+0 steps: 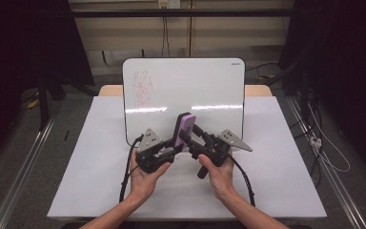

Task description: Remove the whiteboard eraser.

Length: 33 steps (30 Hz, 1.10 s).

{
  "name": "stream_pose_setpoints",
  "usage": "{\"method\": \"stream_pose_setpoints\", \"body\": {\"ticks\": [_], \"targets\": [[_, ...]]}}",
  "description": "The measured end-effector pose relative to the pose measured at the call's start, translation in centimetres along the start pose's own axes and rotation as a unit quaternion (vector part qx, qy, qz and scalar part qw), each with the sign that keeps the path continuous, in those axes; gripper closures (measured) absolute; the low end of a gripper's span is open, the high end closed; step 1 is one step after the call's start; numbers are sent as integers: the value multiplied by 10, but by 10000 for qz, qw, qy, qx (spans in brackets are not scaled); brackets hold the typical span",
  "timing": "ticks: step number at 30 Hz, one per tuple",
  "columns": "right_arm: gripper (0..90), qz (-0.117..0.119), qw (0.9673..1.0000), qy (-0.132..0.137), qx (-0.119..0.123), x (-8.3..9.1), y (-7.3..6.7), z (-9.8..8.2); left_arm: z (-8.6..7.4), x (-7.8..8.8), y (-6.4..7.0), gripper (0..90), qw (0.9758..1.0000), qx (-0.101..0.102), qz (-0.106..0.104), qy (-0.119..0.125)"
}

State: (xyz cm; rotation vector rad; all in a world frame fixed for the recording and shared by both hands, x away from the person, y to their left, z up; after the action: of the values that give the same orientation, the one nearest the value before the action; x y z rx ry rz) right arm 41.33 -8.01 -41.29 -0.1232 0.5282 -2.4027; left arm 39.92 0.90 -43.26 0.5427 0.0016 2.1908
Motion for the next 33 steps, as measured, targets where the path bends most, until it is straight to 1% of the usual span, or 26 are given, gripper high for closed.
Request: {"method": "stream_pose_setpoints", "body": {"ticks": [3, 4, 6, 9, 11, 12, 13, 15, 17, 18, 19, 21, 24, 27, 28, 29, 30, 31, 33], "targets": [[410, 4, 10000, 5, 37, 0, 0, 0, 0, 0, 0, 635, 10000, -7, -10, 6], [411, 20, 9999, -15, 114, 0, 0, 0, -1, -1, 0, 632, 10000, 6, -11, 21], [412, 8, 9999, -28, 127, 0, -1, -1, -2, -1, 0, 630, 10000, 1, 10, 17], [413, 21, 9997, -60, 220, 0, -1, -1, -4, -2, 0, 615, 10000, 21, -47, 24], [413, -14, 9995, -47, 302, 1, 0, -1, -7, -3, -2, 530, 10000, -27, -4, -63], [413, -31, 9995, -46, 317, 1, 1, 0, -9, -3, -3, 489, 10000, 1, 6, -66], [413, -64, 9995, -36, 298, 1, 2, 1, -11, -3, -4, 458, 9999, 37, 16, -100], [413, -136, 9993, -2, 343, 2, 4, 3, -13, -2, -5, 416, 9999, 68, 18, -141], [413, -179, 9991, -11, 384, 2, 6, 3, -12, 0, -7, 355, 9999, 40, 78, -126], [414, -207, 9989, -42, 425, 2, 7, 3, -12, 0, -8, 326, 9999, 20, 112, -127], [414, -225, 9987, -72, 460, 2, 8, 2, -12, 1, -9, 294, 9999, 11, 98, -135], [413, -255, 9984, -107, 497, 1, 11, 1, -13, 3, -11, 243, 9997, 12, 122, -206], [413, -353, 9975, -161, 596, 1, 15, 2, -15, 9, -17, 137, 9993, 16, 245, -285], [413, -478, 9951, -206, 845, 1, 19, 3, -17, 19, -24, 111, 9989, -11, 354, -298], [413, -468, 9950, -216, 860, 0, 19, 3, -17, 22, -27, 97, 9988, -5, 401, -296], [413, -509, 9944, -235, 892, 0, 21, 2, -17, 26, -31, 88, 9985, -33, 458, -309], [413, -523, 9935, -320, 958, 0, 22, 1, -18, 29, -35, 73, 9983, -16, 487, -328], [413, -523, 9935, -320, 958, 0, 22, 1, -19, 31, -38, 73, 9981, 16, 478, -392], [413, -513, 9914, -469, 1105, -1, 24, -2, -21, 37, -44, 58, 9979, 23, 481, -429]]}}
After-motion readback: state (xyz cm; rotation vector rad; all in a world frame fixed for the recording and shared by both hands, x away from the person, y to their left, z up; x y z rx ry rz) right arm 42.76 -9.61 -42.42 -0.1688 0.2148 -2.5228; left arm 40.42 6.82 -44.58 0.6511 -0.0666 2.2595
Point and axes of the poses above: each handheld gripper's, and its own axes: x roughly backward along the jaws, z roughly out of its top, y roughly to its right, the point moved 9 cm from there along -x, roughly forward along the jaws, and after that the axes turned 3 degrees about x, right-handed, at the moved point
